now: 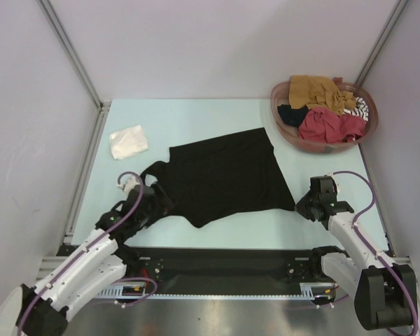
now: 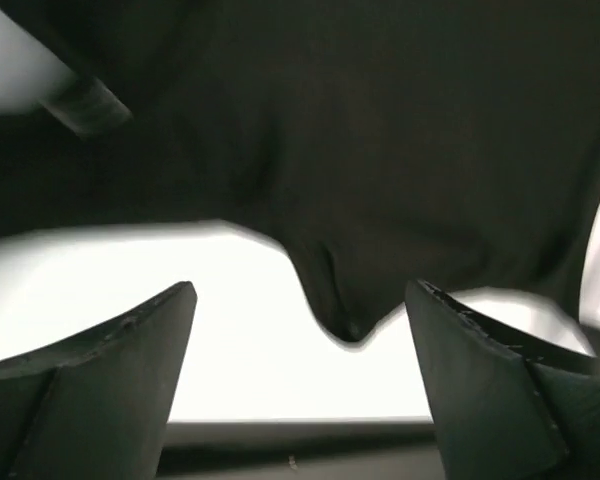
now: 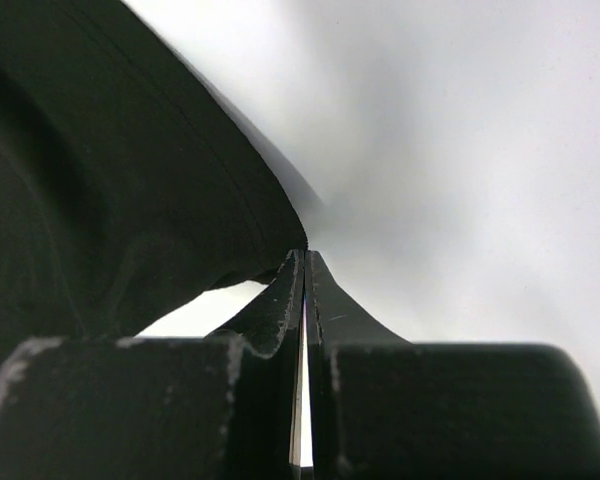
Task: Fold and stack the tank tops
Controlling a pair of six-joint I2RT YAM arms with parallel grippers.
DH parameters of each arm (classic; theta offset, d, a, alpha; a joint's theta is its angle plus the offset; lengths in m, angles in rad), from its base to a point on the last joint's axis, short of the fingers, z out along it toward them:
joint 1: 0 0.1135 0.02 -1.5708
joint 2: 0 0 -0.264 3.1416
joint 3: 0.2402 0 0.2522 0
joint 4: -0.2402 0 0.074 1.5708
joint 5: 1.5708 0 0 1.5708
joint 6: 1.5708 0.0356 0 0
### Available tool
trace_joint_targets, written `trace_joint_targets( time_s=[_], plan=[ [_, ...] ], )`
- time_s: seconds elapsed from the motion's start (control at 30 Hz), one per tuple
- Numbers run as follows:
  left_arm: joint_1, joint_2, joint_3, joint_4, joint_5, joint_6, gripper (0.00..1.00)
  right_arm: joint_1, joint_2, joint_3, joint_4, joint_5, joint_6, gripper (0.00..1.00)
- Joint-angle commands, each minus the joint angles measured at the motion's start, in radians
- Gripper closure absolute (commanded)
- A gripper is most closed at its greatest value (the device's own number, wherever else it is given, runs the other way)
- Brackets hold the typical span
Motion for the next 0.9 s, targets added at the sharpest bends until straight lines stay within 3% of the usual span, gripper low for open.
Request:
trace_joint_targets(
  time_s=[0.0, 0.13, 0.27, 0.57, 0.67, 0.87],
  plan=[
    [-0.201, 0.065, -0.04, 0.102, -0.032, -0.234, 0.1, -0.005, -0.004, 0.01, 0.022, 0.007, -0.021, 1.0],
    [-0.44, 0.206, 0.0, 0.096, -0.136, -0.4, 0.17, -0.006, -0.005, 0.011, 0.024, 0.006, -0.016, 1.0],
    [-0.514, 0.333, 0.026, 0.14, -0.162, -0.517, 0.22, -0.006, -0.01, 0.011, 0.021, 0.0, -0.015, 1.0],
    [-0.517, 0.363, 0.02, 0.194, -0.23, -0.6, 0.27, -0.008, -0.037, 0.01, 0.004, 0.007, -0.025, 1.0],
    [-0.519, 0.377, 0.015, 0.228, -0.218, -0.615, 0.33, -0.011, -0.028, 0.013, 0.013, 0.003, -0.025, 1.0],
    [-0.522, 0.443, 0.02, 0.266, -0.148, -0.655, 0.34, -0.012, -0.019, 0.016, 0.022, -0.003, -0.027, 1.0]
  ],
)
